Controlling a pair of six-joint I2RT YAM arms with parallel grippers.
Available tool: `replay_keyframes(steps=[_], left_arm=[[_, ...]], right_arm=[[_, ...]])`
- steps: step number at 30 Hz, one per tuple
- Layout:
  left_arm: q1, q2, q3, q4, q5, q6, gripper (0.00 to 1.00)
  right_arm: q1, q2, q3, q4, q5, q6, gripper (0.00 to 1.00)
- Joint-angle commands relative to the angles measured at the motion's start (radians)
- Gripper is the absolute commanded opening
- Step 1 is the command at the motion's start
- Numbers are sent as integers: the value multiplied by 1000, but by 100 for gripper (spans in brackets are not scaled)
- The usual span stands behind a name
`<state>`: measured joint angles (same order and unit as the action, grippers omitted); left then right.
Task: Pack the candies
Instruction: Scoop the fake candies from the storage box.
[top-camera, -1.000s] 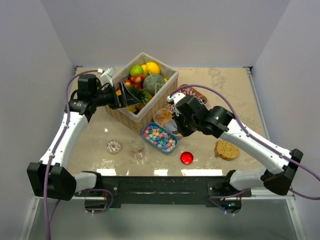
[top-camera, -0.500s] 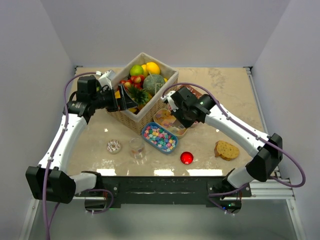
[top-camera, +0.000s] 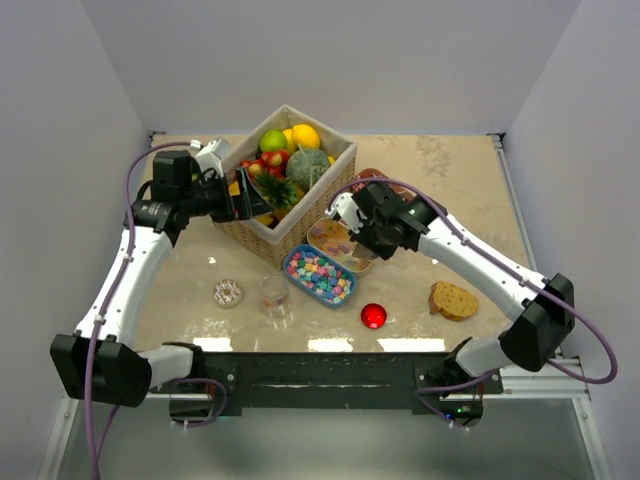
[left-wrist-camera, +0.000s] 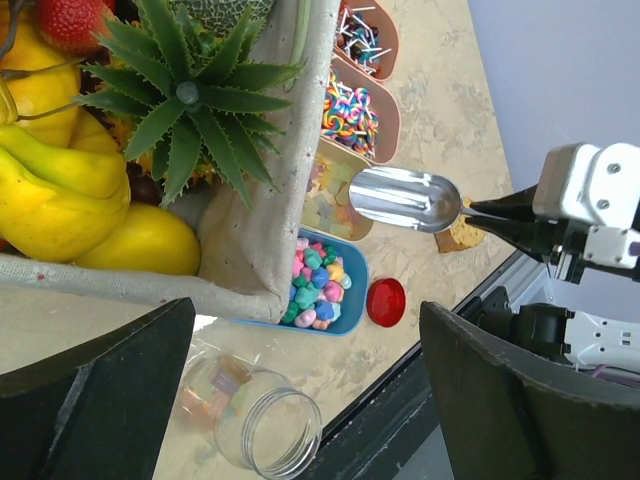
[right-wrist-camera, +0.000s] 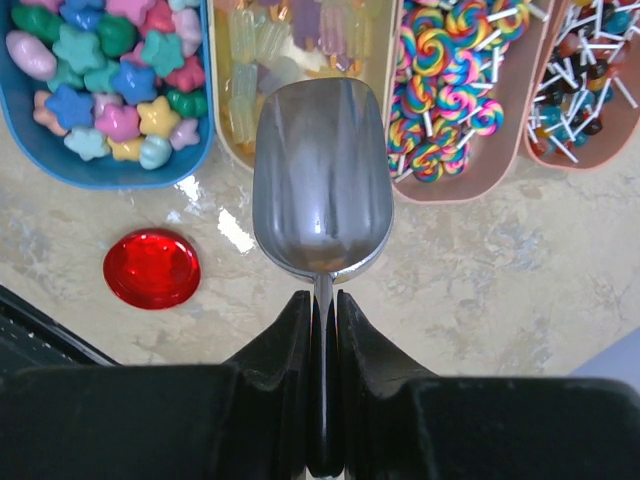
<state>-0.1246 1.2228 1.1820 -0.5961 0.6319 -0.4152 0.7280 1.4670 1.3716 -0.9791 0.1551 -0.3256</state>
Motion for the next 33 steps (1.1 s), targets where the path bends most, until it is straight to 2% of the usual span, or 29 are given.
replay_keyframes(steps=[1, 9, 17, 33], left_arm=[[-1, 4, 44, 4, -9, 30, 100], [-1, 20, 36, 28, -8, 19, 100], [0, 43, 60, 36, -8, 16, 100], [2, 78, 88, 16, -17, 19, 100]], right_arm=[[-1, -54, -57, 39, -15, -64, 0], [1, 2, -68, 42, -43, -78, 0], [-25, 142, -16, 62, -42, -89, 0], [-48, 177, -132, 298, -150, -93, 0]])
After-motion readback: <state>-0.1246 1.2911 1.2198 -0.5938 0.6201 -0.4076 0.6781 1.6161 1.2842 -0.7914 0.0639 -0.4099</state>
